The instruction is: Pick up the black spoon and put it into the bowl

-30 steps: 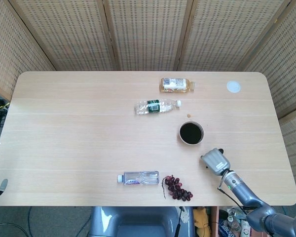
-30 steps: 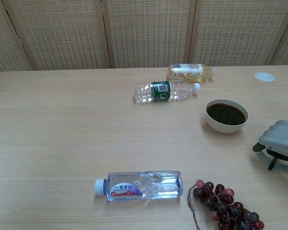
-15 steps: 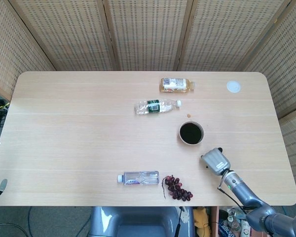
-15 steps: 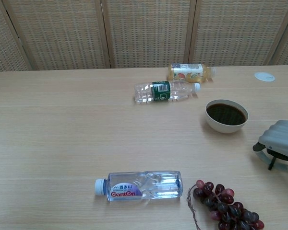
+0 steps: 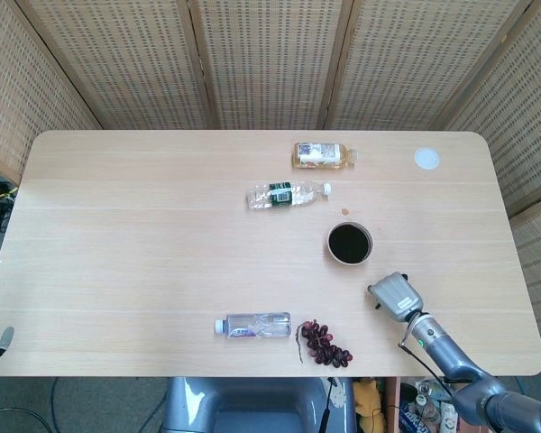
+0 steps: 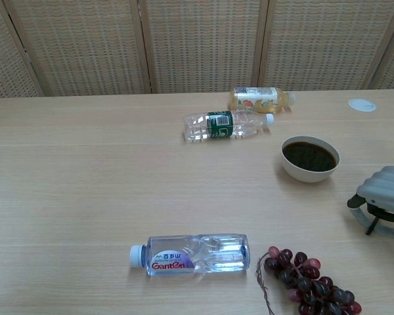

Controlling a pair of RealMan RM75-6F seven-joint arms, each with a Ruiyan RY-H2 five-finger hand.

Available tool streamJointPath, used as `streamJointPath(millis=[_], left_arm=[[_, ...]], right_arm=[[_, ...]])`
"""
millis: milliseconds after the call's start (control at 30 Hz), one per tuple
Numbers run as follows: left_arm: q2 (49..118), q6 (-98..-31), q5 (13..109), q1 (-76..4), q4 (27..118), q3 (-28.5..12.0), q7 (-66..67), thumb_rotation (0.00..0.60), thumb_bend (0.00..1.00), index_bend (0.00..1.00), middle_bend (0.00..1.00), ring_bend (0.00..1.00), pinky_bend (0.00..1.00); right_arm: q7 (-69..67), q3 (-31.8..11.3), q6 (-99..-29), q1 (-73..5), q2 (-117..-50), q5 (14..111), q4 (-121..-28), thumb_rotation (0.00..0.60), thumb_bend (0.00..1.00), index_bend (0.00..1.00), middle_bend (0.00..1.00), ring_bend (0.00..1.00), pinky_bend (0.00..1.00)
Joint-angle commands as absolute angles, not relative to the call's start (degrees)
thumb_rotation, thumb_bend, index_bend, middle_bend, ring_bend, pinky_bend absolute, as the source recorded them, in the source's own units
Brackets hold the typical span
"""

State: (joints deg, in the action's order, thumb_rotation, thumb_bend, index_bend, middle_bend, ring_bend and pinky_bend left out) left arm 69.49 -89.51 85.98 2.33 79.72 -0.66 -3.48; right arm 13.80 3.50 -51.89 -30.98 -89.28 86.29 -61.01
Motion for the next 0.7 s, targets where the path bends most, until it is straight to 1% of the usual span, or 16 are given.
streamJointPath(millis=[33,200,400,533,700], left_arm=[[69.5,-89.5,86.0,2.3,79.7,-0.7,-3.5,0.600,0.36,0.00,0.00,0.00,0.00],[69.6,-89.5,86.1,2.3,79.7,-0.7,-3.5,0.600,0.36,0.00,0.00,0.00,0.00],[69.5,-89.4,86.1,2.2,79.8,-0.7,-3.4,0.600,0.36,0.00,0.00,0.00,0.00],[69.4,-89.4,86.2,2.1,80.0,-0.7,-3.3,0.600,0.36,0.00,0.00,0.00,0.00],[69.3,-89.5,86.4,2.0,80.3,-0.7,-3.2,0.600,0.36,0.00,0.00,0.00,0.00]], right_arm=[[12.9,3.1,-52.5,-30.8,-88.5,86.0,-62.1,0.600,0.76,0.76,0.94,0.96,1.00],[10.8,2.1,-53.2,-30.7,-87.0,85.4,-64.7,0.600,0.78,0.76,0.95,0.96,1.00],[7.7,0.1,-54.3,-30.8,-83.3,83.9,-70.9,0.600,0.81,0.77,0.95,0.96,1.00],[2.6,-2.2,-53.9,-31.2,-80.1,81.8,-76.8,0.600,0.83,0.77,0.95,0.96,1.00],[-2.9,-5.2,-51.8,-32.7,-75.8,79.3,-83.2,0.600,0.84,0.77,0.95,0.96,1.00]])
